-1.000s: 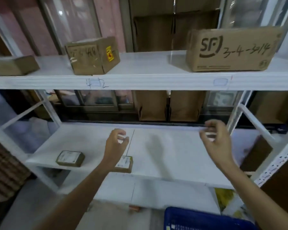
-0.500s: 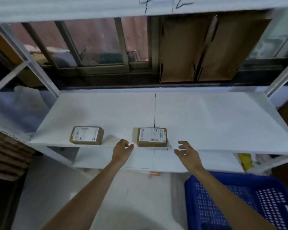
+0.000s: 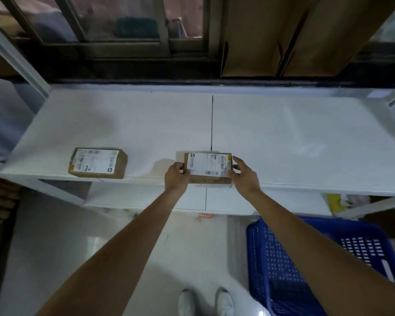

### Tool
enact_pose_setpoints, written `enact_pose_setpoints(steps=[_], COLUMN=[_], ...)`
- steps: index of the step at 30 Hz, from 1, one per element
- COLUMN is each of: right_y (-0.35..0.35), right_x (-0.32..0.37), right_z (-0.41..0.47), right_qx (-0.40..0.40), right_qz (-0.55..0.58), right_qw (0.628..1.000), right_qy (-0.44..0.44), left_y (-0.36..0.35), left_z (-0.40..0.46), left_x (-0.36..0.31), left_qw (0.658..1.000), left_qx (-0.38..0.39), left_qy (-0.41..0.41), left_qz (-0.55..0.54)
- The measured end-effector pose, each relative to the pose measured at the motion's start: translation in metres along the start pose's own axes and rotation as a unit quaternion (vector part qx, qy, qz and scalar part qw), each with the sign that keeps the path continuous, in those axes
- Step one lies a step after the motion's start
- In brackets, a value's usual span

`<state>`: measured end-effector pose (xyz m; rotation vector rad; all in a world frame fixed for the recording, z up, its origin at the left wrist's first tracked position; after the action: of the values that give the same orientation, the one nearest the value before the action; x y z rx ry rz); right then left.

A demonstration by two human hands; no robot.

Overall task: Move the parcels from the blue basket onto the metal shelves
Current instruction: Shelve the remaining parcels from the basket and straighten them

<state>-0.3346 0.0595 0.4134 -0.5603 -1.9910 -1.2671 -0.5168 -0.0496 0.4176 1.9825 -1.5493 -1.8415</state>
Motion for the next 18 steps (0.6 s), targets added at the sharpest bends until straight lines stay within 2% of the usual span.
enact_pose_setpoints(steps=[18], right_y=[-0.006], right_x=[0.002], right_z=[0.012], right_qx=[-0.003], right_qz=[0.000], right_qw=[1.000], right_qy=[0.012], left_y=[-0.007], left_z=[0.011], left_x=[0.003], left_qw=[0.997], left_qx=[-0.021], left_qy=[0.016], left_qz=[-0.066])
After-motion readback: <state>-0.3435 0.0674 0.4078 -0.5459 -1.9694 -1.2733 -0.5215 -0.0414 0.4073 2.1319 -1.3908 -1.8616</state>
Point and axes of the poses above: each hand's wrist, its own z-axis towards the middle knuckle, its own y-axis out of the back of the hand, x = y × z, the point moved 3 cm from there along z, towards the middle knuckle, and after that the axes turned 5 degrees about -x, right-handed, at the moved point
